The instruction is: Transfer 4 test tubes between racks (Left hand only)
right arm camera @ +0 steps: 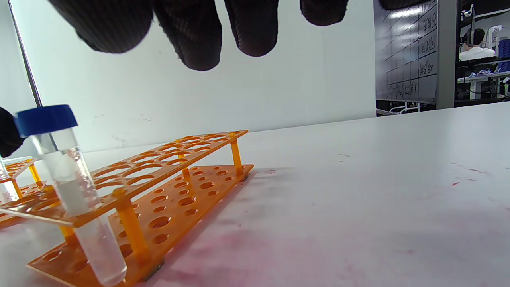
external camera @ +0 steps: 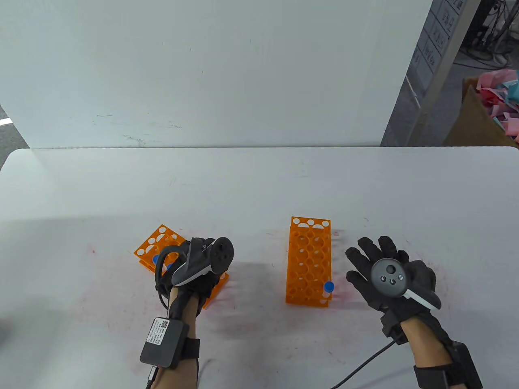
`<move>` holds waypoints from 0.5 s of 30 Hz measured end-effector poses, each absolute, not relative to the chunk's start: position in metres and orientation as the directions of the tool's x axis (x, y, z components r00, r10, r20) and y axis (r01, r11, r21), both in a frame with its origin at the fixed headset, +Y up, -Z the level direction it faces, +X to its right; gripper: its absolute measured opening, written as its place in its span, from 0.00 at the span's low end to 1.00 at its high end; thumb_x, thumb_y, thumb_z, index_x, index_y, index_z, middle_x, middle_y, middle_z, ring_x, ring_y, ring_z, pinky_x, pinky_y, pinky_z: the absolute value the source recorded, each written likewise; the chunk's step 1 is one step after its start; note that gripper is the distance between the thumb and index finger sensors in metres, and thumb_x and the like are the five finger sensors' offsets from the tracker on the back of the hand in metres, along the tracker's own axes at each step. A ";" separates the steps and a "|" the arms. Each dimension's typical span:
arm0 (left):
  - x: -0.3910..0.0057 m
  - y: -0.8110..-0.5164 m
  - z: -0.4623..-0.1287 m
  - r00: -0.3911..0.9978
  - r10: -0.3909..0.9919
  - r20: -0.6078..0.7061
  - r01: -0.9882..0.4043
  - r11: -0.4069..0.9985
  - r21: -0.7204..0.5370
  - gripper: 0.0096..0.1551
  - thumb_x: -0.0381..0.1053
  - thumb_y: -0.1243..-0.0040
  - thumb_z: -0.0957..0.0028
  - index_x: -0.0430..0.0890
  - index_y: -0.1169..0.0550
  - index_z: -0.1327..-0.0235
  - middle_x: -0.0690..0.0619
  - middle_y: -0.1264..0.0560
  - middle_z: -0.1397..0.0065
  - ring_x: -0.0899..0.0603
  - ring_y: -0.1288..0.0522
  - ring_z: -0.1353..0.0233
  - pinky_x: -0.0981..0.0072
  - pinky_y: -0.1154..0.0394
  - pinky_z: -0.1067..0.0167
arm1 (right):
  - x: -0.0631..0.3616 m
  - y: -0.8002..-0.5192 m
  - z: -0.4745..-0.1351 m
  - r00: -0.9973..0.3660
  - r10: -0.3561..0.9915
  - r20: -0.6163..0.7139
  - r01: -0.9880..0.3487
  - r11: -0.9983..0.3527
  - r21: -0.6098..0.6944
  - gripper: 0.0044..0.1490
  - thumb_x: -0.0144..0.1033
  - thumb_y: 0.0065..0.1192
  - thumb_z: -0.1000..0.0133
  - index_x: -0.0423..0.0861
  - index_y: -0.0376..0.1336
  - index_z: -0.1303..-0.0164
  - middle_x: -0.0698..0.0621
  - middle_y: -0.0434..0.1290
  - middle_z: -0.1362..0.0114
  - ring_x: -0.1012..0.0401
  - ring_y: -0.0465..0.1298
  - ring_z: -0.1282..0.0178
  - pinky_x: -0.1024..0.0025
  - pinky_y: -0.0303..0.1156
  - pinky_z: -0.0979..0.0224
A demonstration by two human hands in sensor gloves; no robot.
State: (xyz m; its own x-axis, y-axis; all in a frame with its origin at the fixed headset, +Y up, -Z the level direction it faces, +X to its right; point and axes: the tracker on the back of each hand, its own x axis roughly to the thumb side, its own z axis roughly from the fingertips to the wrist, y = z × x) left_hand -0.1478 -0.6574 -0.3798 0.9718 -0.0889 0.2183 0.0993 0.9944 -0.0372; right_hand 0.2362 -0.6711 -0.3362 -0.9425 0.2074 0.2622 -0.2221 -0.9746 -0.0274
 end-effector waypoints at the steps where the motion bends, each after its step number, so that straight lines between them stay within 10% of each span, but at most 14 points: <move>1: -0.148 -0.658 -0.380 0.972 -0.085 0.220 0.096 0.995 -0.038 0.32 0.59 0.36 0.52 0.60 0.27 0.32 0.56 0.21 0.29 0.42 0.23 0.27 0.38 0.29 0.30 | 0.236 -0.671 -0.336 -0.942 0.208 0.262 -0.223 -0.974 -0.028 0.38 0.58 0.47 0.41 0.54 0.54 0.20 0.44 0.50 0.11 0.33 0.44 0.17 0.23 0.45 0.27; 15: -0.149 -0.659 -0.380 0.972 -0.048 0.230 0.060 0.997 -0.043 0.31 0.57 0.36 0.53 0.59 0.26 0.33 0.56 0.20 0.31 0.43 0.22 0.29 0.39 0.28 0.30 | 0.236 -0.671 -0.336 -0.943 0.204 0.263 -0.218 -0.976 -0.023 0.38 0.58 0.47 0.41 0.55 0.54 0.20 0.44 0.50 0.11 0.33 0.44 0.17 0.23 0.46 0.27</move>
State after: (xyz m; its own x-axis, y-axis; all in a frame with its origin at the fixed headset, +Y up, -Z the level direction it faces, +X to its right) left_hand -0.1487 -0.6591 -0.3804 0.9721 -0.0482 0.2296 0.0596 0.9973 -0.0431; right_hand 0.2363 -0.6709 -0.3357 -0.9429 0.2041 0.2632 -0.2176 -0.9758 -0.0231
